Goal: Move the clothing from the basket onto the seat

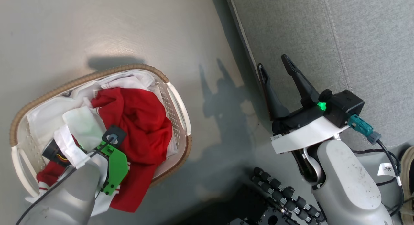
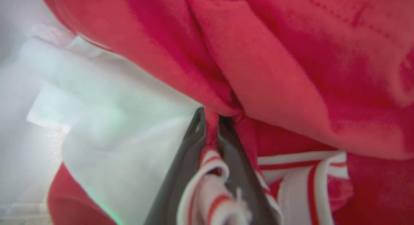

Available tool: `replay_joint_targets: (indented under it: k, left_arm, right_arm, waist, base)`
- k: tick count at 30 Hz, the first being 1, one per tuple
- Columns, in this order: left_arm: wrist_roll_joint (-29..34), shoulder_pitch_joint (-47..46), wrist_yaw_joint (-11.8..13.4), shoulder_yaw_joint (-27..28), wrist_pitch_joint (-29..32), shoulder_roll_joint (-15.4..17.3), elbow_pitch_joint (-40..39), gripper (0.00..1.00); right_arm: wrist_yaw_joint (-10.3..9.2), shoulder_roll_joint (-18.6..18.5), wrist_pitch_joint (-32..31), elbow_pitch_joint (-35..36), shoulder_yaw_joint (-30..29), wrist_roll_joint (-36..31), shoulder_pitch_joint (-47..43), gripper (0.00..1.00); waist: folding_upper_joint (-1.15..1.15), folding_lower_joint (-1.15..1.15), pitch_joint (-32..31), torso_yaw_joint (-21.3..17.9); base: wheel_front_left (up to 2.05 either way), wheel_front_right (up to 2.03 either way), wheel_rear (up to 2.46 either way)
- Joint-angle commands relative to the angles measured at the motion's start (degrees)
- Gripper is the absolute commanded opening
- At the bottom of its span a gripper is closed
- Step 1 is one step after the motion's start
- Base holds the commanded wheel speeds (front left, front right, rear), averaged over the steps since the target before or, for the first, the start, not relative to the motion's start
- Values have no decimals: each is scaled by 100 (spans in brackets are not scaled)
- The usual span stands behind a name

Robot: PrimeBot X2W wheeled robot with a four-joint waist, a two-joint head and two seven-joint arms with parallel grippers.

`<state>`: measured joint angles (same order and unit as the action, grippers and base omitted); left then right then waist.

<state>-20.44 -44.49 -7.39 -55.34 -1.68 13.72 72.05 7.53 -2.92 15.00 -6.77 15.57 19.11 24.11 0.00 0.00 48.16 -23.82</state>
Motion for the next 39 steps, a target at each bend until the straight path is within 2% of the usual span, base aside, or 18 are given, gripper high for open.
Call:
replay_joint_targets:
  k: [1,10,21,28,31,39]
  left_arm:
    - [-27,110,-18,-44,-109,-34,-37,0]
    - [-387,448,-18,-120,-390,-218,-4,0]
    - [-612,1002,-18,-382,-965,-528,-19,0]
    - [-914,1226,-10,-243,-1286,-681,-168,0]
    - [-994,1317,18,-94,-1355,-766,-368,0]
    - [-770,1697,208,525,-1355,-671,-1803,0]
  right_arm:
    - [-8,-9,27,-31,-8,-7,33,100]
    - [-8,-12,27,-176,-108,-79,-116,100]
    - [-8,-17,27,-475,-348,-309,-419,100]
    - [-8,-130,27,-610,-434,-400,-675,100]
    - [-8,-170,27,-650,-470,-387,-824,100]
    - [-8,-311,27,-744,-512,-286,-1211,100]
  waist:
    - [0,0,-241,54]
    - [0,0,-1011,243]
    - [0,0,-2186,774]
    - [0,0,-2833,1130]
    - [0,0,-3097,1297]
    - [0,0,-3670,1739]
  base:
    - [0,0,0]
    - [0,0,0]
    - [0,0,0]
    - [0,0,0]
    - [0,0,0]
    - [0,0,0]
